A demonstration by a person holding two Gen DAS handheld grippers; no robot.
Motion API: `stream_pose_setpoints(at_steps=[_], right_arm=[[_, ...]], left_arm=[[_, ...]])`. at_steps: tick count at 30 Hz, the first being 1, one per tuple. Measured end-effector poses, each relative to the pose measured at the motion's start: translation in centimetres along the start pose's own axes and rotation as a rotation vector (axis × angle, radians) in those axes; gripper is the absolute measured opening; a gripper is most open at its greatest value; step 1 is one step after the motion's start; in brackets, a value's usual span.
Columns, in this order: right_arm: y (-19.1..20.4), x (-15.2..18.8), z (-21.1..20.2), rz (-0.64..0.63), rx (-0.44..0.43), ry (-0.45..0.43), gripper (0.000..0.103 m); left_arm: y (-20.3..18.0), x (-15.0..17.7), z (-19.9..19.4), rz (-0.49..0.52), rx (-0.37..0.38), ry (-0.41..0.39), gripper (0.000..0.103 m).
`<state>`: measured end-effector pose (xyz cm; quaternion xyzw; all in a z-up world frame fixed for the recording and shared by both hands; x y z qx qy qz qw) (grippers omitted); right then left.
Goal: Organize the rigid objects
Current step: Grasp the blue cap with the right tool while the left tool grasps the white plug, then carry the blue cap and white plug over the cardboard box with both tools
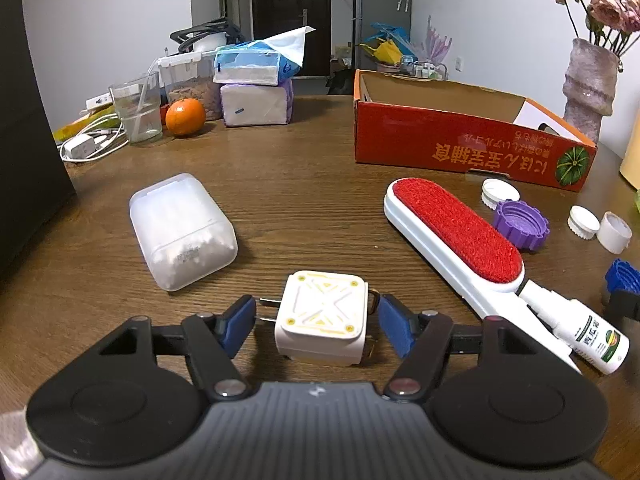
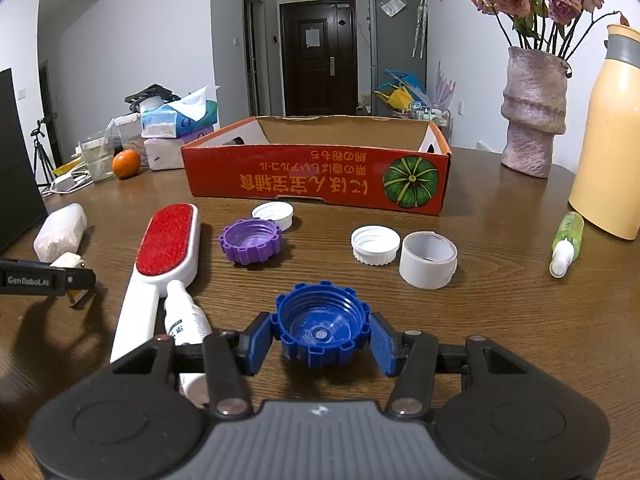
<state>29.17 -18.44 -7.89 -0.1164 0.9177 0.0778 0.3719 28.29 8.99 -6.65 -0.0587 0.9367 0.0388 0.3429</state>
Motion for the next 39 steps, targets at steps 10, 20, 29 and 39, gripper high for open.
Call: stream_pose_setpoints(at_steps=[10,20,29,39], right_arm=[[-0.1,0.0,-0.1,0.004,0.005,-0.004,0.051],[-0.2,-0.3,-0.6,0.009,0.012,-0.024,0.051],[-0.5,-1.5,-1.9,-0.011,0.041,-0.08,0.051],[-0.6,-3.8,-2.7,-0.03,0.048,-0.139,0.051]], left_arm=[[-0.2,0.1,-0.3,-0.001,0.008,-0.004,0.065],[-0.8,0.1,-1.8,-0.007,0.023,-0.042,0.065],[-2.7,-0.7,-3.7,0.022,0.046,-0.097,0.065],[-4.5,-3.0,-4.9,0.033,0.071,-0.145,0.065]])
Point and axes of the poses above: each gripper's, at about its wrist camera, not at the fingertips, and z roughly the way its jaws point, y to its left, x to its underside, the point moved 1 cm from there along z, roughly the way its jaws point, and after that the axes turned 9 degrees about y, right-handed, at the moved point
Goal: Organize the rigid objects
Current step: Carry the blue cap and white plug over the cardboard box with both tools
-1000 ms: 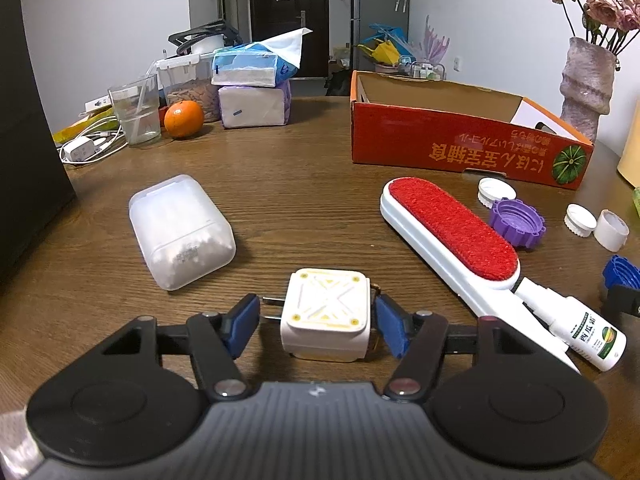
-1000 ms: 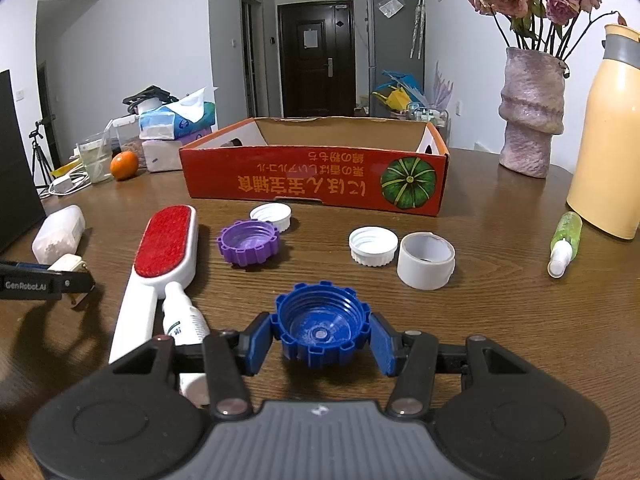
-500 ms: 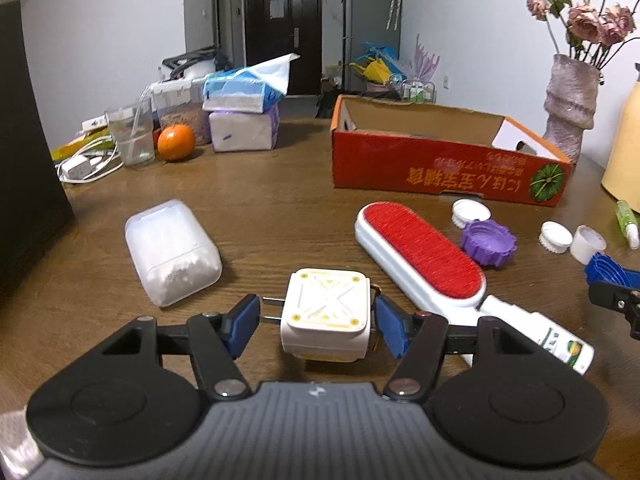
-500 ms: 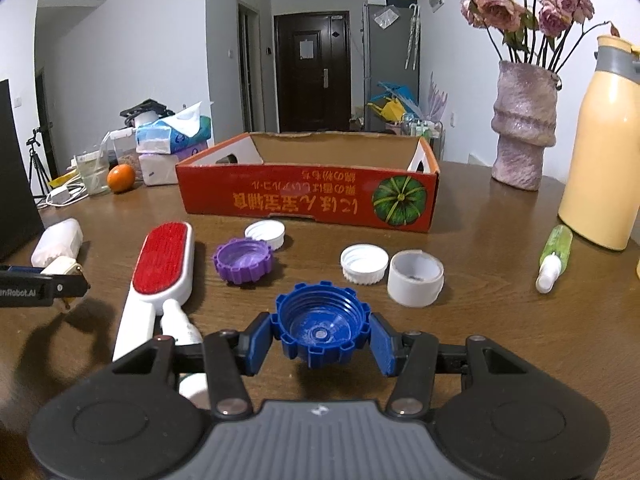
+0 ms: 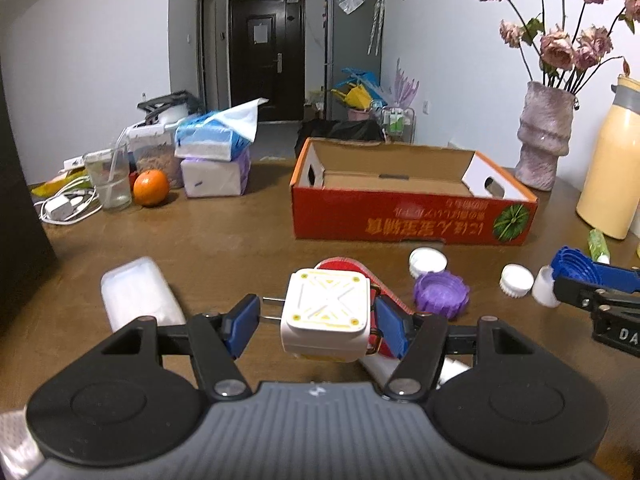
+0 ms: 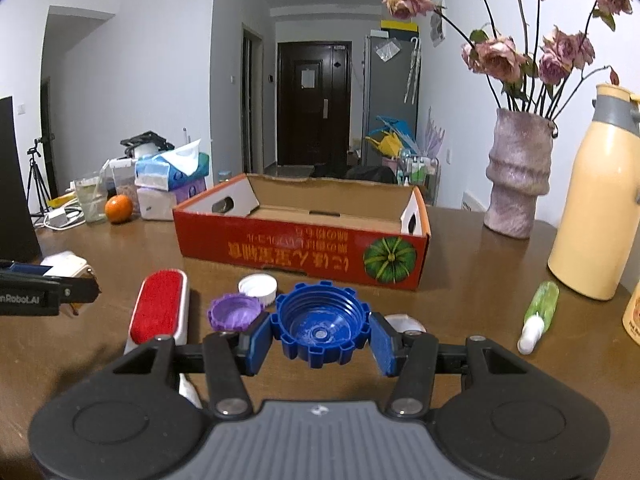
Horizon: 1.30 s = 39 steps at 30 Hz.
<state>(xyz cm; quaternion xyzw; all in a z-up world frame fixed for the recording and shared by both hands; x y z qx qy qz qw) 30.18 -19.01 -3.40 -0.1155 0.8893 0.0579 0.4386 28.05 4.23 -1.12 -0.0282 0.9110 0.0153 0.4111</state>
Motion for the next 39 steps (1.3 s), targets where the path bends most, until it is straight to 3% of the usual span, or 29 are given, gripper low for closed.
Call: stream_pose_setpoints(at_steps=[27,39], right_arm=[[-0.1,-7.4,3.4,0.029,0.0,-0.1,0.051],[-1.0,-9.7,6.6,0.041,0.0,-0.089,0.051]], left_arm=[[-3.9,-7.0,3.5,-0.026,0.008,-0.054,0.065],[-5.2,-9.9,6.6,-0.039,-0.001,-0.068,0.065]])
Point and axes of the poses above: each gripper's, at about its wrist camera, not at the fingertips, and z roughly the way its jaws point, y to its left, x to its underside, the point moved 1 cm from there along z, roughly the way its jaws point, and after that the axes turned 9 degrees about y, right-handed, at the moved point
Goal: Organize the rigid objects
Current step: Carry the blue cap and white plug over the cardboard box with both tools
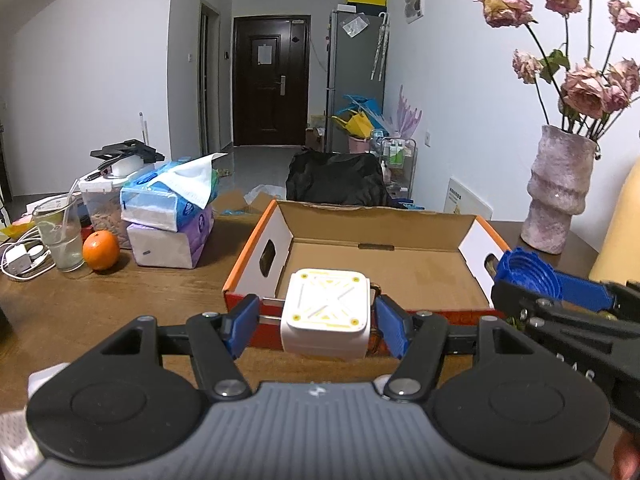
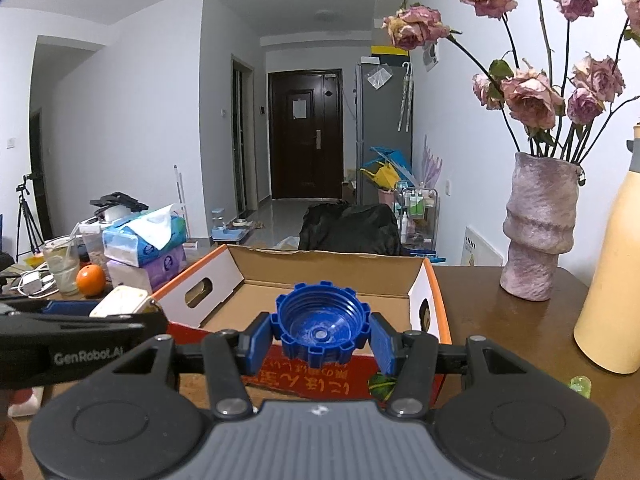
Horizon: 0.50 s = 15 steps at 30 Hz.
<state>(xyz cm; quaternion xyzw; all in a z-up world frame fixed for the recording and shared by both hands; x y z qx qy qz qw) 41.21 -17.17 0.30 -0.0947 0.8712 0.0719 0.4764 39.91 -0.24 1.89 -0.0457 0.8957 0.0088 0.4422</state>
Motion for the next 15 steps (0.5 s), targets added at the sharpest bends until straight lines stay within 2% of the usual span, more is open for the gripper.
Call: stream_pose_setpoints(at_steps=[15], right_arm=[[-0.2,-2.2,6.0,0.008,0.011,0.04,0.051]], left_arm=[[0.0,-3.7,5.5,-0.027,-0.026,0.003,0.065]])
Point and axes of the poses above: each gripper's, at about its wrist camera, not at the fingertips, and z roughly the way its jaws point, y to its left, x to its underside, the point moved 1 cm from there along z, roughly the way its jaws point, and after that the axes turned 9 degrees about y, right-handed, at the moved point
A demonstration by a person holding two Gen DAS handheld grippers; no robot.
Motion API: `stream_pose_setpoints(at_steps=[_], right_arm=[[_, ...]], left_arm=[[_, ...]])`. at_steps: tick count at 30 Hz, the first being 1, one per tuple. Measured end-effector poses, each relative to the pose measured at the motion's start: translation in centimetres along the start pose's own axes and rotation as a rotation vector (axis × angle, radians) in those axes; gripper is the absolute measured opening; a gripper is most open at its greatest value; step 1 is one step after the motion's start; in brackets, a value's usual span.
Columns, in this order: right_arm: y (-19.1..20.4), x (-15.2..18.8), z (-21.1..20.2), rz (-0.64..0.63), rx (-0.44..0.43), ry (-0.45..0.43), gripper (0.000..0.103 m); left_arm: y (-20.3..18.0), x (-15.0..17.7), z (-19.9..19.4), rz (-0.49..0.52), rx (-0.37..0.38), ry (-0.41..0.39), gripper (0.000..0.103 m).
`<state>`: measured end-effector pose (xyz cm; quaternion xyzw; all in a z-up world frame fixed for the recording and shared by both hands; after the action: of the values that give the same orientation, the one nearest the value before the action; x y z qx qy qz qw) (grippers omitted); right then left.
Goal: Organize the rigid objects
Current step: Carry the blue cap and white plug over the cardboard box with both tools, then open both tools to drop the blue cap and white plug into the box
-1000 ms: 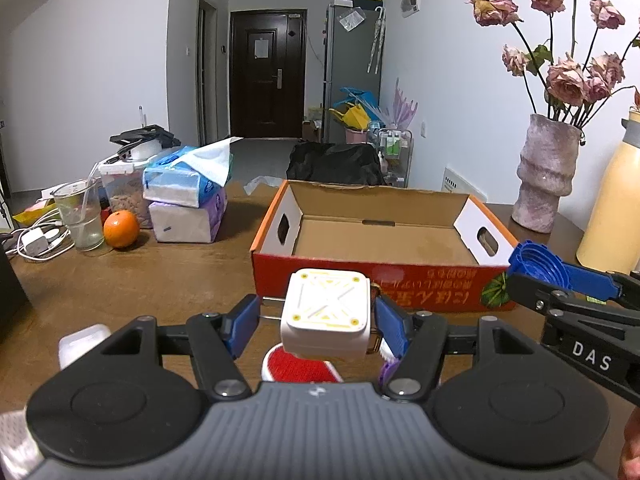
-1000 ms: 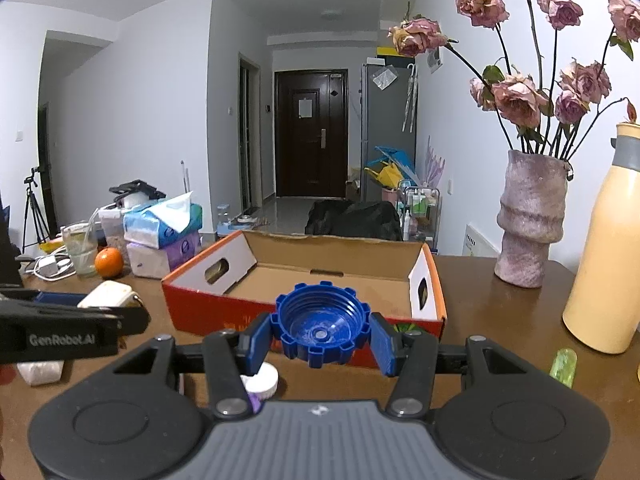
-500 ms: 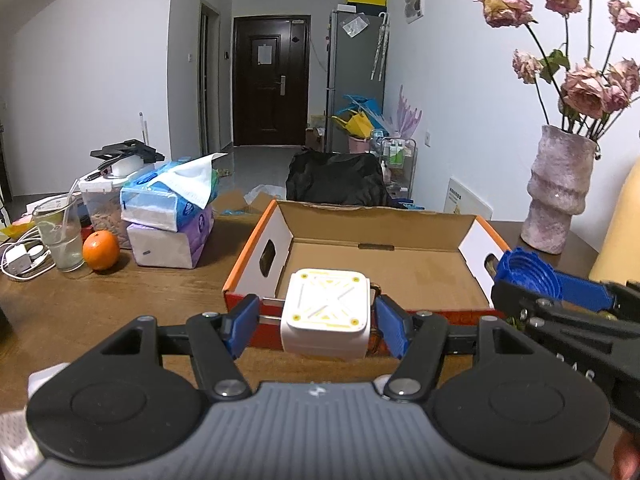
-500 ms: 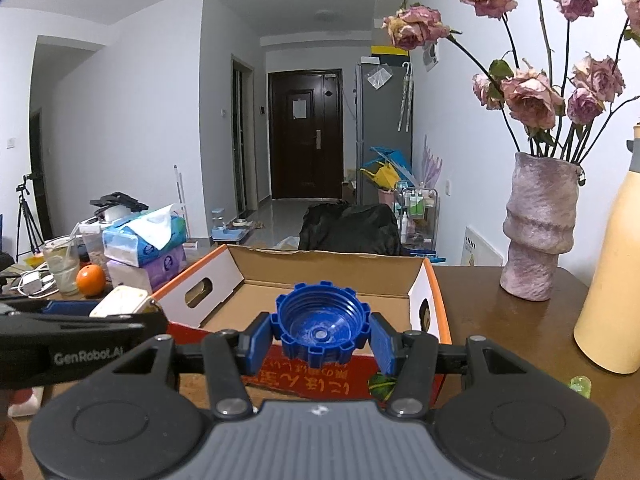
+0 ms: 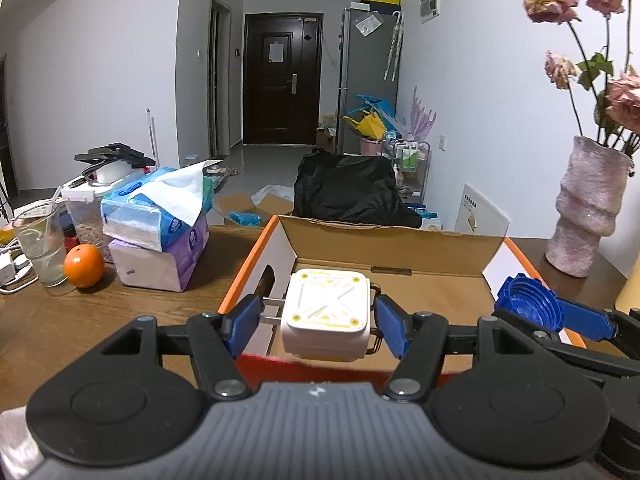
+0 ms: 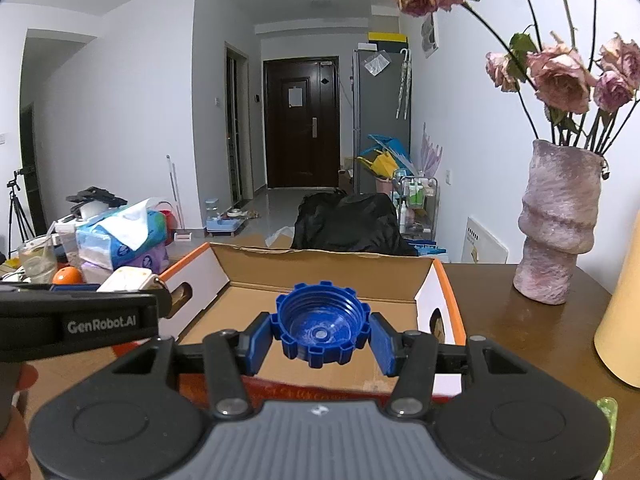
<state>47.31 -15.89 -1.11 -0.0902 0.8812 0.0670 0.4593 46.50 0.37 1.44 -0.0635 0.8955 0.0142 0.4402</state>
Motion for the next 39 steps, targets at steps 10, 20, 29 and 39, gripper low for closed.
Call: stream_pose_setpoints(at_steps=[10,20,29,39], right_arm=[[-0.4,-1.8,4.2,0.019,0.025,0.038,0.051],[-0.7,-2.6,7.7,0.024,0.048,0.096,0.051],[-1.3,-2.5,9.5,0.036,0.067,0.15,0.051],[-1.9,-2.4,9.9,0.054,0.086,0.196,0.066]], left_arm=[[0.1,-2.0,3.9,0.006,-0.009,0.022,0.065],[0.2,-3.6,7.5,0.012,-0.027,0.043,0.065],[0.1,-3.4,9.9,0.049,-0.023,0.066,0.065],[0.1,-3.3,9.6,0.066,-0.01,0.045,0.096]])
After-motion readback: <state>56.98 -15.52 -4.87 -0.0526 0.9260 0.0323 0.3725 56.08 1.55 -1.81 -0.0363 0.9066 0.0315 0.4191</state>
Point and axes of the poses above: each gripper's, at about its wrist camera, not at the fingertips, and z roughly the way its jaws point, y to its left, x to its underside, the point moved 1 cm from there along z, roughly the way its jaws point, and after that the axes turned 9 degrees about y, right-handed, at the moved point
